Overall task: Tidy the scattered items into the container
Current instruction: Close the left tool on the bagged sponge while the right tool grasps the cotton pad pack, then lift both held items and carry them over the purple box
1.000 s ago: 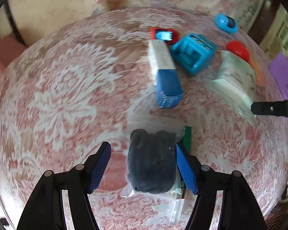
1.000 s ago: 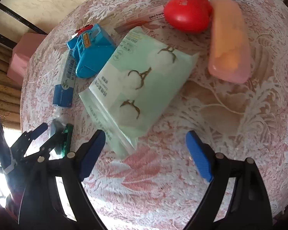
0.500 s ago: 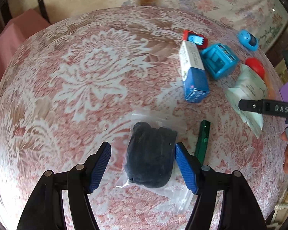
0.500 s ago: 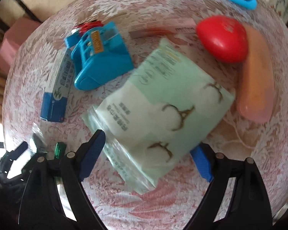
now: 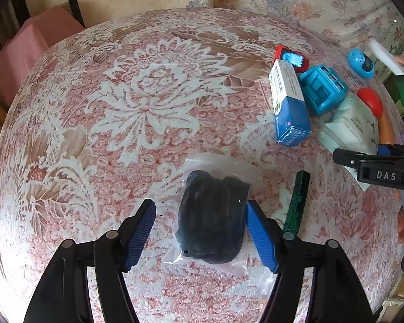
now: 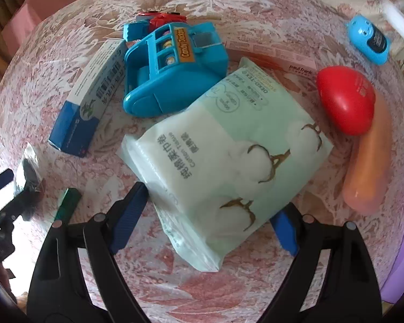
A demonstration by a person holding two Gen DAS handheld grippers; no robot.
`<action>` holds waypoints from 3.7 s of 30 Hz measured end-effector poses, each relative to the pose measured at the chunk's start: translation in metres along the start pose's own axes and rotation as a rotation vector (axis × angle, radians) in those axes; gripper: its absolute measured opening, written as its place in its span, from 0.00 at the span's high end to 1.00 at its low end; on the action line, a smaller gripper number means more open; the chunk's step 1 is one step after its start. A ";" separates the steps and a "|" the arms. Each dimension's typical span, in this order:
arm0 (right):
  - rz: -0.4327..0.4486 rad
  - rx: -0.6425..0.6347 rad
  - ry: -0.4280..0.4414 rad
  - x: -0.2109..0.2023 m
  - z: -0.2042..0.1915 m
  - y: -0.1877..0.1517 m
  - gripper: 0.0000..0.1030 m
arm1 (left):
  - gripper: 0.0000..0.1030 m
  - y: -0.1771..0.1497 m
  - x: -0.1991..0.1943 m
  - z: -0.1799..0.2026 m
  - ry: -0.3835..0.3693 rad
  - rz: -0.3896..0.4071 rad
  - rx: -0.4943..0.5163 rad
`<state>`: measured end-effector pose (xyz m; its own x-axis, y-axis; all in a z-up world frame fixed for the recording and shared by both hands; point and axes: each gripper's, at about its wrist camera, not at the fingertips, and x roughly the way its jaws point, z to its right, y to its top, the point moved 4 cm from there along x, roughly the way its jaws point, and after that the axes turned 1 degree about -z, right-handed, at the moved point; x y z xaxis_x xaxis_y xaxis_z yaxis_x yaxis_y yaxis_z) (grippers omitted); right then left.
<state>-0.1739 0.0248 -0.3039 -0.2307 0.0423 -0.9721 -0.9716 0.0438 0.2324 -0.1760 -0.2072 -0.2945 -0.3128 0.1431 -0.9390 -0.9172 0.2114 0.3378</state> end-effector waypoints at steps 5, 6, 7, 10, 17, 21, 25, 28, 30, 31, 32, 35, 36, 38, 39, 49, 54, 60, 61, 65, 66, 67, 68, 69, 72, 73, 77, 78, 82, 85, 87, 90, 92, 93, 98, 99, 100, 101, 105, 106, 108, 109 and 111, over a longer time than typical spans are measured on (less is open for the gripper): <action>-0.061 0.171 0.125 -0.005 0.017 0.005 0.15 | 0.33 0.006 0.001 0.005 0.003 0.001 0.006; -0.072 0.207 0.142 -0.007 0.021 0.006 0.15 | 0.33 0.008 -0.001 0.005 0.003 0.006 0.008; -0.083 0.243 0.158 -0.008 0.025 0.008 0.15 | 0.33 0.009 -0.003 0.006 0.000 0.012 0.010; -0.099 0.309 0.147 -0.008 0.036 0.010 0.15 | 0.33 0.012 -0.004 0.012 -0.003 0.011 0.026; -0.101 0.325 0.130 -0.002 0.042 0.020 0.13 | 0.33 0.012 0.004 0.020 -0.007 -0.011 0.032; -0.107 0.341 0.142 -0.002 0.045 0.023 0.08 | 0.33 0.007 0.002 0.016 -0.012 -0.014 0.014; -0.118 0.334 0.132 -0.001 0.044 0.026 0.00 | 0.33 -0.001 0.004 0.010 -0.013 -0.018 0.008; -0.132 0.298 0.094 0.001 0.039 0.028 0.00 | 0.33 -0.002 0.005 0.011 -0.016 -0.018 0.021; -0.130 0.304 0.096 -0.001 0.042 0.029 0.00 | 0.33 -0.002 0.006 0.012 -0.008 -0.018 0.035; -0.129 0.307 0.097 -0.001 0.043 0.030 0.00 | 0.33 -0.002 0.006 0.013 0.001 -0.017 0.045; -0.128 0.310 0.098 -0.002 0.044 0.031 0.00 | 0.33 -0.001 0.007 0.014 0.005 -0.017 0.048; -0.124 0.320 0.102 -0.004 0.048 0.033 0.00 | 0.33 -0.001 0.007 0.014 0.006 -0.014 0.042; -0.123 0.323 0.103 -0.005 0.050 0.033 0.00 | 0.33 -0.001 0.007 0.015 0.015 -0.016 0.050; -0.121 0.329 0.105 -0.006 0.052 0.035 0.00 | 0.33 -0.002 0.008 0.016 0.033 -0.021 0.065; -0.120 0.332 0.106 -0.006 0.053 0.036 0.00 | 0.33 -0.002 0.009 0.017 0.042 -0.023 0.073; -0.050 0.245 0.024 -0.013 0.045 0.036 0.21 | 0.46 0.008 0.014 0.019 0.057 -0.008 0.008; -0.004 0.209 0.048 -0.019 0.048 0.007 0.25 | 0.66 0.003 0.005 0.005 0.025 0.012 -0.065; 0.051 0.168 0.070 -0.029 0.053 -0.014 0.27 | 0.71 -0.006 -0.002 -0.005 -0.007 0.020 -0.098; 0.059 0.161 0.073 -0.031 0.054 -0.015 0.27 | 0.71 -0.008 -0.003 -0.006 -0.013 0.021 -0.111; 0.063 0.135 0.072 -0.007 0.028 0.000 0.27 | 0.71 -0.011 -0.001 -0.009 -0.024 0.018 -0.130; 0.064 0.129 0.072 -0.001 0.022 0.003 0.28 | 0.71 -0.012 -0.002 -0.009 -0.025 0.015 -0.131; 0.065 0.115 0.067 -0.012 0.029 0.002 0.28 | 0.71 -0.013 -0.004 -0.008 -0.027 0.012 -0.132; 0.066 0.105 0.065 -0.012 0.032 0.004 0.28 | 0.71 -0.014 -0.005 -0.007 -0.029 0.011 -0.131; 0.067 0.092 0.063 -0.027 0.030 -0.001 0.28 | 0.71 -0.014 -0.008 -0.006 -0.030 0.011 -0.130; 0.073 0.061 0.060 -0.050 0.039 -0.032 0.28 | 0.71 -0.005 -0.010 0.003 -0.035 0.016 -0.126; 0.076 0.053 0.059 -0.047 0.033 -0.029 0.28 | 0.71 -0.004 -0.015 0.006 -0.036 0.021 -0.122; 0.094 0.027 0.055 -0.059 0.037 -0.038 0.28 | 0.71 0.002 -0.030 0.018 -0.035 0.035 -0.091; 0.098 0.026 0.056 -0.063 0.039 -0.041 0.28 | 0.71 0.004 -0.034 0.023 -0.037 0.037 -0.079; 0.118 0.026 0.057 -0.085 0.054 -0.055 0.28 | 0.71 0.000 -0.056 0.041 -0.050 0.047 -0.025; 0.142 0.032 0.057 -0.105 0.072 -0.067 0.28 | 0.71 -0.002 -0.071 0.063 -0.068 0.055 0.023; 0.158 0.037 0.057 -0.117 0.084 -0.072 0.28 | 0.71 -0.001 -0.079 0.081 -0.080 0.062 0.052; 0.177 0.043 0.059 -0.134 0.107 -0.080 0.28 | 0.71 0.001 -0.091 0.114 -0.100 0.076 0.087; 0.188 0.044 0.063 -0.145 0.125 -0.085 0.28 | 0.71 0.004 -0.098 0.138 -0.109 0.090 0.113; 0.192 0.041 0.065 -0.148 0.130 -0.087 0.28 | 0.71 0.006 -0.102 0.151 -0.114 0.094 0.120; 0.206 0.014 0.079 -0.176 0.180 -0.095 0.28 | 0.71 0.014 -0.123 0.221 -0.157 0.110 0.153; 0.209 0.010 0.081 -0.182 0.191 -0.096 0.28 | 0.71 0.015 -0.127 0.238 -0.163 0.113 0.168; 0.212 0.006 0.083 -0.188 0.202 -0.098 0.28 | 0.71 0.017 -0.131 0.254 -0.170 0.116 0.183; 0.216 0.009 0.083 -0.192 0.213 -0.099 0.28 | 0.71 0.020 -0.134 0.268 -0.176 0.117 0.197; 0.239 0.029 0.071 -0.218 0.275 -0.108 0.28 | 0.71 0.027 -0.146 0.343 -0.235 0.117 0.252; 0.242 0.037 0.065 -0.222 0.291 -0.112 0.28 | 0.71 0.030 -0.148 0.370 -0.257 0.117 0.276; 0.241 0.055 0.055 -0.228 0.321 -0.118 0.28 | 0.71 0.033 -0.152 0.408 -0.293 0.115 0.312; 0.238 0.064 0.047 -0.230 0.337 -0.123 0.28 | 0.71 0.035 -0.154 0.427 -0.310 0.114 0.330; 0.231 0.082 0.031 -0.233 0.366 -0.131 0.28 | 0.71 0.038 -0.156 0.470 -0.355 0.103 0.371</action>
<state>0.0267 0.3749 -0.0963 -0.4490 0.0296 -0.8930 -0.8857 0.1171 0.4492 -0.0460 0.2325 -0.1046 -0.2349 0.4867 -0.8414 -0.7169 0.4978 0.4881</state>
